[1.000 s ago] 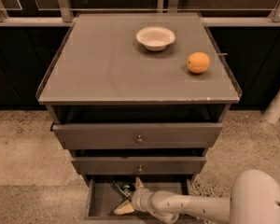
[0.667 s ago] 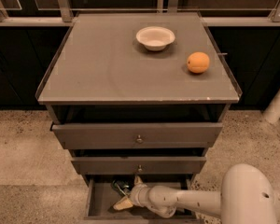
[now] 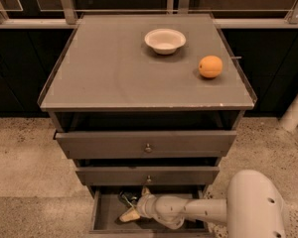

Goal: Pick green can from bottom drawer and place on counter

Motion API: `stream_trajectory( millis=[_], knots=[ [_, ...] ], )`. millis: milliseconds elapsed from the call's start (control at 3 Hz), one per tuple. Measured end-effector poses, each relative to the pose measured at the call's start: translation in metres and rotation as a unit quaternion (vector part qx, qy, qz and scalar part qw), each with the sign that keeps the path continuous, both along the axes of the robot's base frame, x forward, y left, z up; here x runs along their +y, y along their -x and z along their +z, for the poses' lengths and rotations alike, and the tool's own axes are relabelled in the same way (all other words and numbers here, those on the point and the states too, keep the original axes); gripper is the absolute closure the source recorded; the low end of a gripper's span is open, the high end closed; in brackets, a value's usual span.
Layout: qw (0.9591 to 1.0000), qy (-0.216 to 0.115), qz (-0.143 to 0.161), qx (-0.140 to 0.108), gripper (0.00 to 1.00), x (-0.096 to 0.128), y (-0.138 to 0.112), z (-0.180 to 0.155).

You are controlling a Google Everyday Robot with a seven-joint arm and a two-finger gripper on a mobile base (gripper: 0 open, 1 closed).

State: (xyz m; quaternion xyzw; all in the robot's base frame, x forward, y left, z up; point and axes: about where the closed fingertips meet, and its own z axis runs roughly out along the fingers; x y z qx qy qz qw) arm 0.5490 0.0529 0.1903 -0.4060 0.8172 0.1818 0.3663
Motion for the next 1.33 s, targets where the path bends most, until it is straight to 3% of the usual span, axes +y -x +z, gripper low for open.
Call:
stream_trajectory(
  millis=[1333],
  knots=[
    [0.9976, 0.05, -0.047, 0.012, 0.0, 0.01, 0.004, -0.055]
  ],
)
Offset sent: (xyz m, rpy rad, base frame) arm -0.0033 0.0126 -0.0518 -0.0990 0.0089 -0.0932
